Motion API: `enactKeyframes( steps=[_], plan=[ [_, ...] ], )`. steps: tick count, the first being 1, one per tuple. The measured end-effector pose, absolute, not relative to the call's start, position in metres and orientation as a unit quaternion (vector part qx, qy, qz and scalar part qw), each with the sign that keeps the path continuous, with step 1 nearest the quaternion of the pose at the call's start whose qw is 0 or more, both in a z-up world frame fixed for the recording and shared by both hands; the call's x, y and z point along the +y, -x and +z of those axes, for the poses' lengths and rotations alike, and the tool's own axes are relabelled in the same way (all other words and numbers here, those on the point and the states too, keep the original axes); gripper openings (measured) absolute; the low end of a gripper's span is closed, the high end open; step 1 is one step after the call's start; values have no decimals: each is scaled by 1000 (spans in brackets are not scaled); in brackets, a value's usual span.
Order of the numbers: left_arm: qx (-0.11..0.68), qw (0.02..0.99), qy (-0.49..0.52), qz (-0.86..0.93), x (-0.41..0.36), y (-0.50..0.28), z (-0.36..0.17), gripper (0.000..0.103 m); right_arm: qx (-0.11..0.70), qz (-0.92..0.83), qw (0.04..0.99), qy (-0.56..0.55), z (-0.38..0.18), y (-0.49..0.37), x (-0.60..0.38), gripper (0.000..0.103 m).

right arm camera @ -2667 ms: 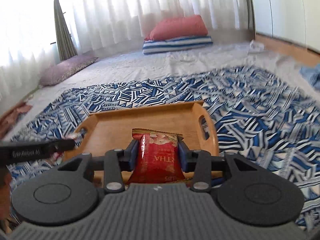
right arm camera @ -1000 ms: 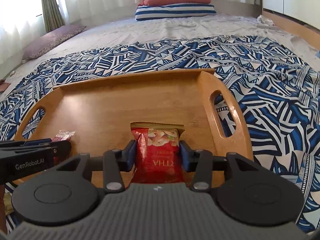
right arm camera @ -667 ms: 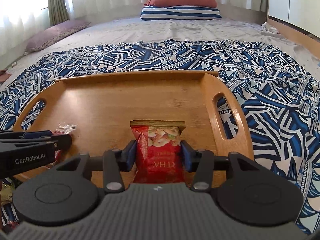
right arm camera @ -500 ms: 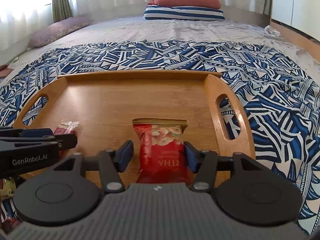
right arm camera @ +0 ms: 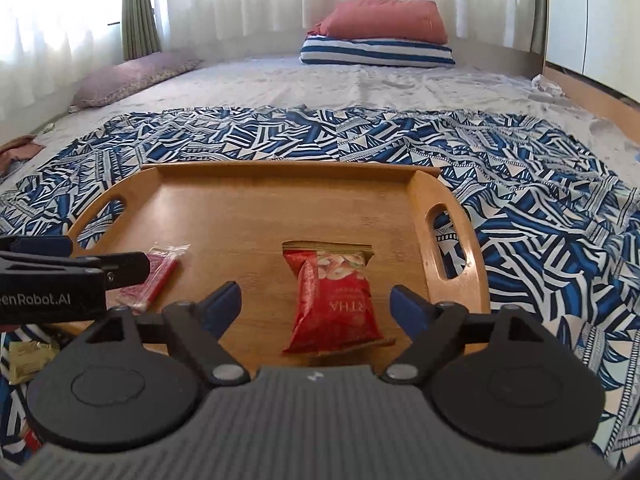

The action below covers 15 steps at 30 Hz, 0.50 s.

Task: Organize snacks
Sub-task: 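Withdraw both open grippers from the tray back toward the snack pile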

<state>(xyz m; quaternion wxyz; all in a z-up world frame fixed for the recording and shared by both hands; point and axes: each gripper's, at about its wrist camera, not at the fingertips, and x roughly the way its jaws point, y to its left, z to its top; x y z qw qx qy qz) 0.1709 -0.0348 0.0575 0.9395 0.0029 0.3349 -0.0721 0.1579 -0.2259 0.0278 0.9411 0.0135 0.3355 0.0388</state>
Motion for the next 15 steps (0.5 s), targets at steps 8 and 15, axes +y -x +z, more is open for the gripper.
enactKeyframes(
  steps=[8,15],
  plan=[
    [314,946,-7,-84,-28,-132,61,96,318,46,947,0,33,-128,-222,99],
    [298,951,-6,-87,-18,-100,63,96,294,55,954,19,40,-101,-218,103]
  ],
)
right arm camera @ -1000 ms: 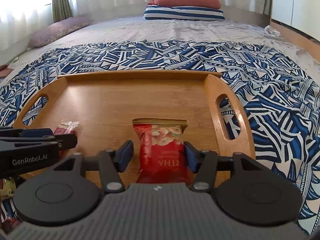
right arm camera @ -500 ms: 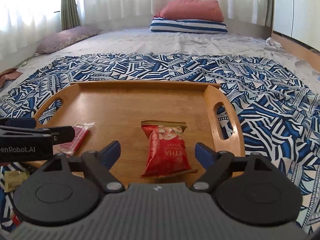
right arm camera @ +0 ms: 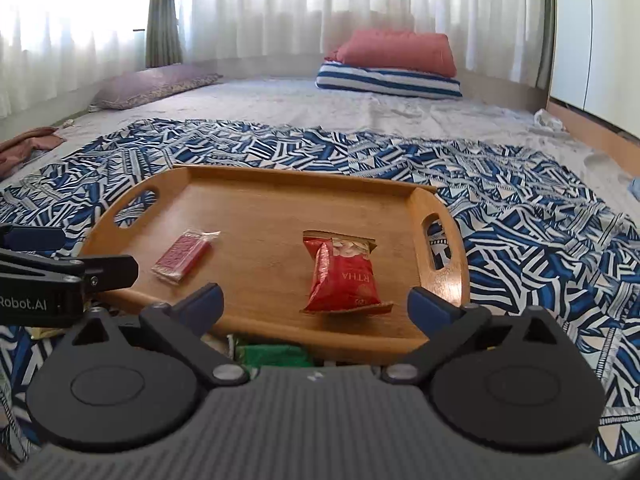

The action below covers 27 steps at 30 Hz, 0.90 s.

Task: Organize snacks
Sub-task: 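Withdraw both open grippers from the tray back toward the snack pile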

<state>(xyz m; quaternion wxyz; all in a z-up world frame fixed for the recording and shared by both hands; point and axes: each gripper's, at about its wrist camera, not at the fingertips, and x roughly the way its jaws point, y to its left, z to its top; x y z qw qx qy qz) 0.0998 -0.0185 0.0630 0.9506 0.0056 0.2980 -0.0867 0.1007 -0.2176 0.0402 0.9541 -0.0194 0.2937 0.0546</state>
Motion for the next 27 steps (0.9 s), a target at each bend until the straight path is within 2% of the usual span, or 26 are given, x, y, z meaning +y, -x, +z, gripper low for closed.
enactKeyframes(
  steps=[14,27],
  plan=[
    [282,954,-29,-96,-15,-48,48,97,270,50,959,65,35,-59,-202,103],
    [286,952,-47,-98,-15,-20,29,97,288,33,955,63,12,-38,-203,103]
  ],
)
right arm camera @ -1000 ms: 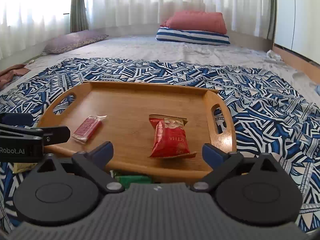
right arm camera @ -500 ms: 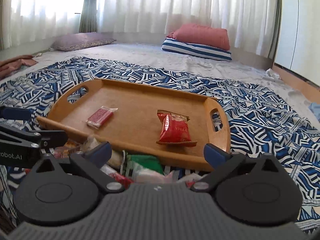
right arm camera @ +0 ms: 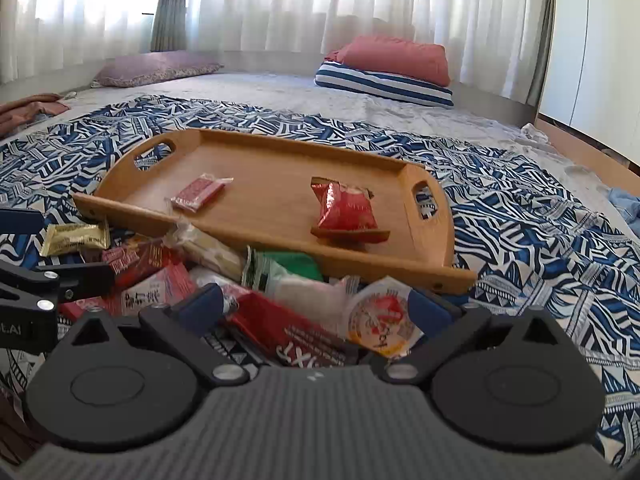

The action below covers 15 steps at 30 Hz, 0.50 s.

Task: Organize snacks
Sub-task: 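Withdraw both open grippers from the tray back toward the snack pile, then lower the left gripper onto the red Biscoff pack and close it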

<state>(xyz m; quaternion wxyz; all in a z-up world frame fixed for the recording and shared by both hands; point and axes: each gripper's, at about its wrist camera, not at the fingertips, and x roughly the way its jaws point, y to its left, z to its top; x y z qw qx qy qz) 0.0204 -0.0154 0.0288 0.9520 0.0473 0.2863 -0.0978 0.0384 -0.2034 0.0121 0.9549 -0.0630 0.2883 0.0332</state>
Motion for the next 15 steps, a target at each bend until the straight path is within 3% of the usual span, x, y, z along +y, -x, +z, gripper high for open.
enactKeyframes(
  steps=[15],
  plan=[
    [311,944,-56,-94,-17,-12,10,97,306,26,950,58,-3,-32,-201,103]
  ],
)
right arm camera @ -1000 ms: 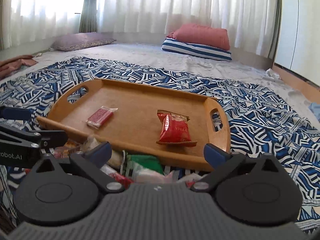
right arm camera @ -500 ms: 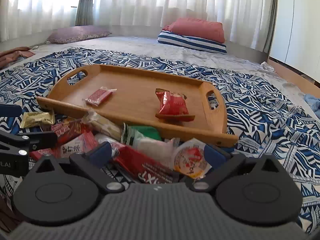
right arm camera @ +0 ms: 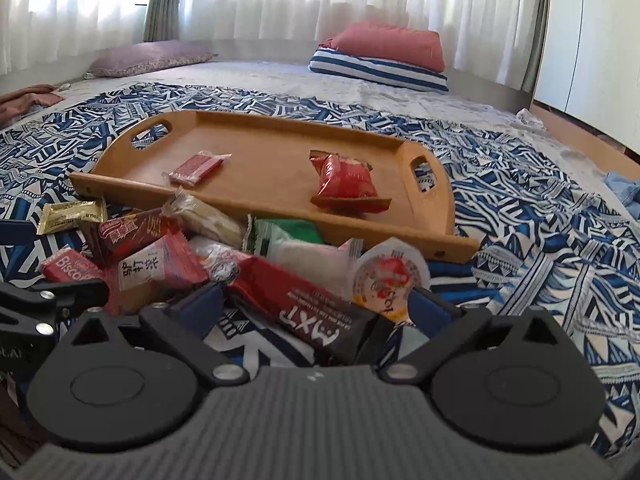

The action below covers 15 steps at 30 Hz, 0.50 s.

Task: Organize snacks
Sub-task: 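Lower the left gripper onto the red Biscoff pack and close it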

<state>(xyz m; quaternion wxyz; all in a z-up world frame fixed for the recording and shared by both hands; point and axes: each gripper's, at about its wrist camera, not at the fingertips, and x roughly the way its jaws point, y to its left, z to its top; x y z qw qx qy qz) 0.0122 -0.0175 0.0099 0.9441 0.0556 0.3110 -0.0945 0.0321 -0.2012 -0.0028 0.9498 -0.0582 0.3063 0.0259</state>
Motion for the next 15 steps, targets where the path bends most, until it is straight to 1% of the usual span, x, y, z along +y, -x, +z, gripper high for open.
enactKeyframes(
  steps=[15],
  plan=[
    [318,942,-47,-96,-20,-17,3,96,322,33,945,41,-8,-40,-198,103]
  ],
)
